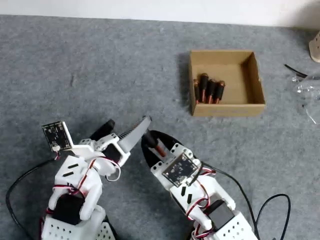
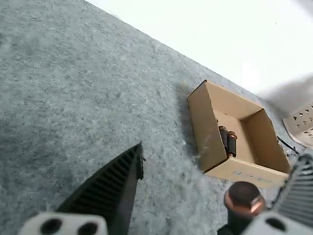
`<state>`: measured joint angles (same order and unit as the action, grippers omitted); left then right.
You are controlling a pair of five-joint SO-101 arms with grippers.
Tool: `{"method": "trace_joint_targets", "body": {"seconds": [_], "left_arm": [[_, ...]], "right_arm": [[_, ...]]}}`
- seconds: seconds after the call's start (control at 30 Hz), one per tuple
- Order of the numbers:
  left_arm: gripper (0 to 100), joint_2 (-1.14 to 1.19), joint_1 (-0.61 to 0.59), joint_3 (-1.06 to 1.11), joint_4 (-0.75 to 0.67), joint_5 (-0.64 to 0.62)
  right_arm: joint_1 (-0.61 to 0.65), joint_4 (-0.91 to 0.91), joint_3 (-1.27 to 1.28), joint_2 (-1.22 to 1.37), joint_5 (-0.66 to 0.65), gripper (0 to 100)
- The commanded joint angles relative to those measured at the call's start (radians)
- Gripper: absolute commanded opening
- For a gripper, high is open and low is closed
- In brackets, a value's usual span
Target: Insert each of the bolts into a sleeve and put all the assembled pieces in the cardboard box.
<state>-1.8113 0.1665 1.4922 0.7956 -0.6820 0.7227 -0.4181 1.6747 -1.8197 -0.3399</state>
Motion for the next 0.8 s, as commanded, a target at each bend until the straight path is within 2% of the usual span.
{"method": "trace_joint_targets", "body": {"seconds": [0.0, 0.3, 0.4, 0.6, 0.77], "left_arm": [[43, -0.016, -0.008, -0.041, -0.015, -0.006], [43, -0.016, -0.019, -0.041, -0.015, -0.011], [43, -0.016, -0.094, -0.042, -0.018, -0.021], [43, -0.015, -0.334, -0.024, -0.083, -0.229], [41, -0.013, -0.351, 0.093, -0.238, -0.238]], "right_arm": [[-0.013, 0.036, 0.104, -0.016, -0.006, 0.5], [-0.013, 0.036, 0.104, -0.016, -0.006, 0.5], [-0.033, 0.038, 0.104, -0.016, -0.006, 0.5], [-0.094, 0.068, 0.104, -0.018, -0.005, 0.5], [-0.142, 0.071, 0.104, -0.018, -0.002, 0.5]]}}
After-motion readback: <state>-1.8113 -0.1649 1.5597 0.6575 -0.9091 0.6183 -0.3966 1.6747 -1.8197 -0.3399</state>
